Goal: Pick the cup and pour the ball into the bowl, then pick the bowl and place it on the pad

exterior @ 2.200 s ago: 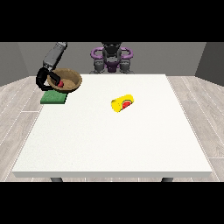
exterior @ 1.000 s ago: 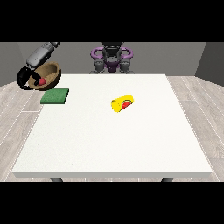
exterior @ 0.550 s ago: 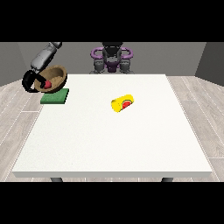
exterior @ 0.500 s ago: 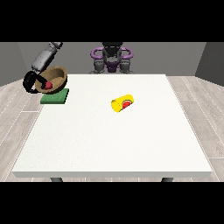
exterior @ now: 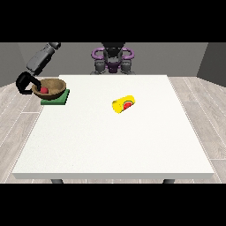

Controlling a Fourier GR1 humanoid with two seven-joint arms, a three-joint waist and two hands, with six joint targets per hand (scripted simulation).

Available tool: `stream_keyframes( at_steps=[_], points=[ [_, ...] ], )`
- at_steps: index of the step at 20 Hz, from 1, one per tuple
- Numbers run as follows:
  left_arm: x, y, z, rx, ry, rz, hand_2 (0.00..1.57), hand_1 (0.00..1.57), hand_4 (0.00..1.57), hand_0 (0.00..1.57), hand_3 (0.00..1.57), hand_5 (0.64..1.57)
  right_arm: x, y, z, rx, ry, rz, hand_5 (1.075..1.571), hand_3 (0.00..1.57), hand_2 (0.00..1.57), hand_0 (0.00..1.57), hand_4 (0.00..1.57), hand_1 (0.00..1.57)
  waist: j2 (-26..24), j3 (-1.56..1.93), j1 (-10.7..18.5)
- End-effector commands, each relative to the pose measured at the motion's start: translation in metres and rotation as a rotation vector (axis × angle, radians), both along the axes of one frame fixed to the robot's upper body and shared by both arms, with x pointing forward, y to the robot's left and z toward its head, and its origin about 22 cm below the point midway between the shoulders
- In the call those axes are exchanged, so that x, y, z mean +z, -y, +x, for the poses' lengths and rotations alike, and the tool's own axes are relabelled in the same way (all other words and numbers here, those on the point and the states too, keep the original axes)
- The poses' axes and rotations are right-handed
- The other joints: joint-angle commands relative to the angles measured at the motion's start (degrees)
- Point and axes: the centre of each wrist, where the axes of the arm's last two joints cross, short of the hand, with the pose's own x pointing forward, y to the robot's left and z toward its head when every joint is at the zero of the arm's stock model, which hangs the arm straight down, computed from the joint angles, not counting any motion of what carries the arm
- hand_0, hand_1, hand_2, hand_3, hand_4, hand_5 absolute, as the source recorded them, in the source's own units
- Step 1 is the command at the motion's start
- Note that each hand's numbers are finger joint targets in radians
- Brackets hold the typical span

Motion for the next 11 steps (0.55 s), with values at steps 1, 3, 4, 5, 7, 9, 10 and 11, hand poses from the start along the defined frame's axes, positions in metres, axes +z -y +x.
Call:
stream_keyframes(
  at_steps=[1,3,4,5,7,9,10,11],
  points=[
    [0.008,0.002,-0.006,-0.013,-0.015,-0.009,0.0,0.0,0.0,0.0,0.0,1.519,0.0,0.004,-0.002,-0.04,-0.01,0.021,1.539,1.04,0.65,0.73,0.0,0.73,-1.3,0.01,0.5],
    [0.007,-0.002,-0.009,-0.002,0.012,-0.005,0.0,0.0,0.0,0.0,0.0,1.517,0.01,0.012,-0.005,-0.047,0.018,0.022,1.535,1.02,0.57,0.69,0.0,0.69,0.6,0.0,0.0],
    [-0.001,0.005,-0.005,0.011,0.03,-0.003,0.0,0.0,0.0,0.0,0.0,1.514,0.004,0.009,-0.004,-0.044,0.043,0.009,1.531,0.95,0.56,0.68,0.0,0.68,1.3,0.01,0.2],
    [0.005,-0.006,-0.012,-0.039,0.026,0.0,0.0,0.0,0.0,0.0,0.0,1.514,0.012,0.017,-0.01,-0.049,0.041,0.002,1.521,0.82,0.53,0.63,0.0,0.63,1.9,-0.01,0.8],
    [-0.011,0.006,0.001,-0.025,-0.008,-0.011,0.0,0.0,0.0,0.0,0.0,1.515,0.045,0.022,-0.004,-0.011,0.051,0.022,1.5,0.59,0.47,0.42,0.0,0.42,-0.3,-0.02,0.3],
    [-0.003,-0.005,-0.002,-0.014,-0.047,-0.027,0.0,0.0,0.0,0.0,0.0,1.515,0.041,0.008,0.008,0.007,0.042,0.039,1.482,0.47,0.37,0.27,0.0,0.27,-1.9,-0.06,-0.9],
    [-0.013,-0.01,-0.003,0.005,-0.05,-0.017,0.0,0.0,0.0,0.0,0.0,1.515,0.056,0.025,-0.005,0.002,0.037,0.04,1.476,0.45,0.3,0.2,0.0,0.2,-2.4,-0.07,-0.6],
    [-0.026,-0.006,0.008,0.021,-0.056,-0.023,0.0,0.0,0.0,0.0,0.0,1.515,0.06,0.013,0.007,0.034,0.07,0.051,1.467,0.38,0.28,0.13,0.0,0.13,-2.7,-0.1,-2.0]
  ],
)
